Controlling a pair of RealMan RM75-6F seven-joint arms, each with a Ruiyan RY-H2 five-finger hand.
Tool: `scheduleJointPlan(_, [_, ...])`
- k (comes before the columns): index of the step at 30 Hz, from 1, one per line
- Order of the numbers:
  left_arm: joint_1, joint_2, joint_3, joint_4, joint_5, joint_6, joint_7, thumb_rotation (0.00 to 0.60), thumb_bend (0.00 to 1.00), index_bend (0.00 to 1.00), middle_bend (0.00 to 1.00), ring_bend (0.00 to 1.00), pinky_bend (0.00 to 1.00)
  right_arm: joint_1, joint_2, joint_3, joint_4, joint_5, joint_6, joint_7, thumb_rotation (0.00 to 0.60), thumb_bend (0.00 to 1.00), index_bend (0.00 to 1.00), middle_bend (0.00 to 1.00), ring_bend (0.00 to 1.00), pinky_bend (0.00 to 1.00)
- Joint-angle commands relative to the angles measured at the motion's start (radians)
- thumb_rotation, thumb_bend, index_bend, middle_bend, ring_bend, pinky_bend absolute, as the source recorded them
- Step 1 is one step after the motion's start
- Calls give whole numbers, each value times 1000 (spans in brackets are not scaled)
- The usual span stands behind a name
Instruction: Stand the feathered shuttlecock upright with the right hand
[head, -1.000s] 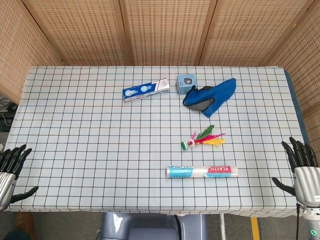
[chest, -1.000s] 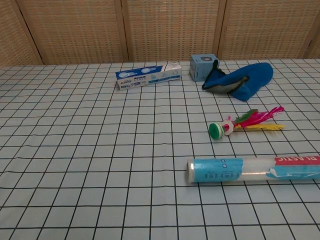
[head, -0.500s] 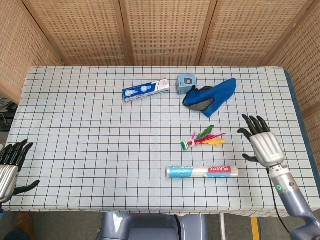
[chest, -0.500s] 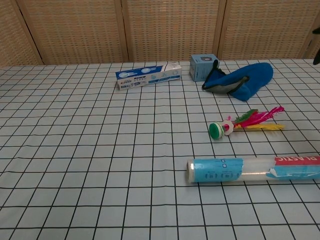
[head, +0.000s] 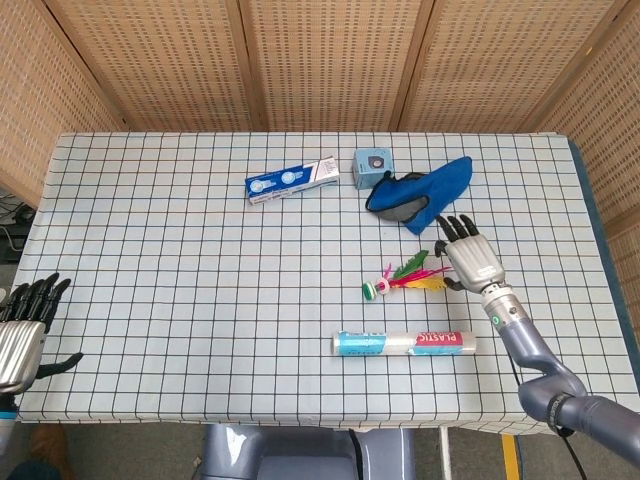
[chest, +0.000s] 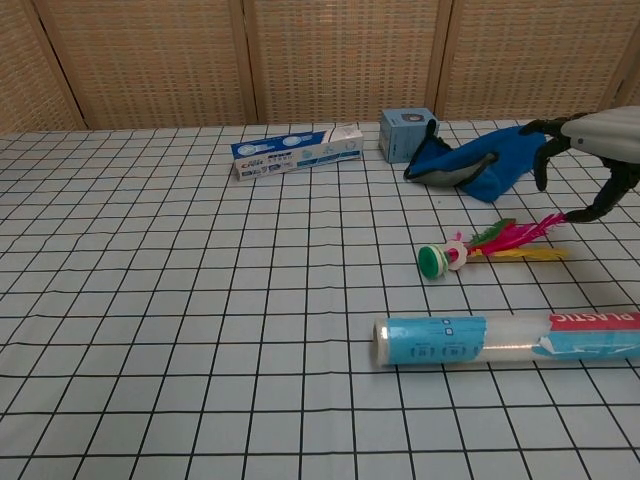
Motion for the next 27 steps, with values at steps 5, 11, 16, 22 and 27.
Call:
scheduleJointPlan(5, [-5, -7, -2, -2, -13, -9, 14, 600, 0, 0, 0, 0, 0, 29, -58, -35, 88, -3, -24, 21, 600, 476, 479, 52, 0, 0])
scheduleJointPlan(11, [-9, -8, -1, -4, -21, -16, 19, 600, 0, 0, 0, 0, 0, 38, -89, -53, 136, -13, -22, 45, 600, 484, 488, 55, 0, 0])
scheduleJointPlan(16, [-13, -9, 1, -4, -27, -26, 22, 600, 0, 0, 0, 0, 0, 50, -112, -59, 173, -10, -26, 31, 600, 543, 509, 57, 0, 0])
scheduleJointPlan(22, [-14, -7, 2, -5, -27, -26, 17, 600, 0, 0, 0, 0, 0, 58, -124, -59, 190, 4, -27, 14, 600, 620, 551, 64, 0, 0])
scheduleJointPlan(27, [-15, -3, 3, -8, -26, -26, 11, 600, 0, 0, 0, 0, 0, 63, -120, -62, 184, 24, -45, -7, 600, 624, 602, 72, 0, 0])
